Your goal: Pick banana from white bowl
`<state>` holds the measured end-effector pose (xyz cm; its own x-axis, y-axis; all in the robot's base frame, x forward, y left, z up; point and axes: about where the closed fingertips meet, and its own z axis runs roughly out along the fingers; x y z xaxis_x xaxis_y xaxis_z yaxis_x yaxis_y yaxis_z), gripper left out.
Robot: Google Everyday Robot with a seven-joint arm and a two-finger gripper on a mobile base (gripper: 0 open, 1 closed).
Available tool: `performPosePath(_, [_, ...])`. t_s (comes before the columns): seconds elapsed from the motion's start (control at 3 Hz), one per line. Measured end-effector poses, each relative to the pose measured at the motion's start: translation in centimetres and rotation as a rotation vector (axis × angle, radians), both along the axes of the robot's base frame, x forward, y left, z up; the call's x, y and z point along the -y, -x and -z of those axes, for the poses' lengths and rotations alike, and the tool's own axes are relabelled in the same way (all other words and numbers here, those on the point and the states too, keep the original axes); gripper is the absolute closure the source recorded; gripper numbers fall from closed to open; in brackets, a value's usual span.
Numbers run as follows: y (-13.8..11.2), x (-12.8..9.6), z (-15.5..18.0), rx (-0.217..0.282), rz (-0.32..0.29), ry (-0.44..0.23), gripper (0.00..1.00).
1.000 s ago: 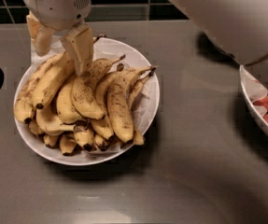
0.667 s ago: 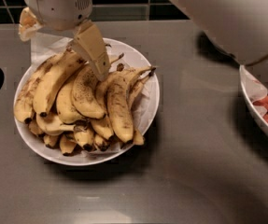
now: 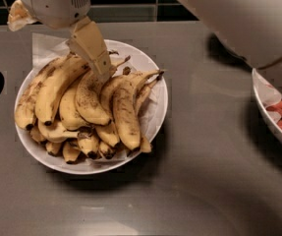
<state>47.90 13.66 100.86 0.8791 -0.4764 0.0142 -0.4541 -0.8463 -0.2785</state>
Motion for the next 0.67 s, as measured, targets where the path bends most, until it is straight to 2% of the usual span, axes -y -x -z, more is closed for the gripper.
performPosePath(0.33, [0.0,0.8,-1.0,0.038,0.085,-0.019,0.0])
performPosePath(0.67, [0.6,3.2,-0.9,0.024,0.23,-0.054,0.0])
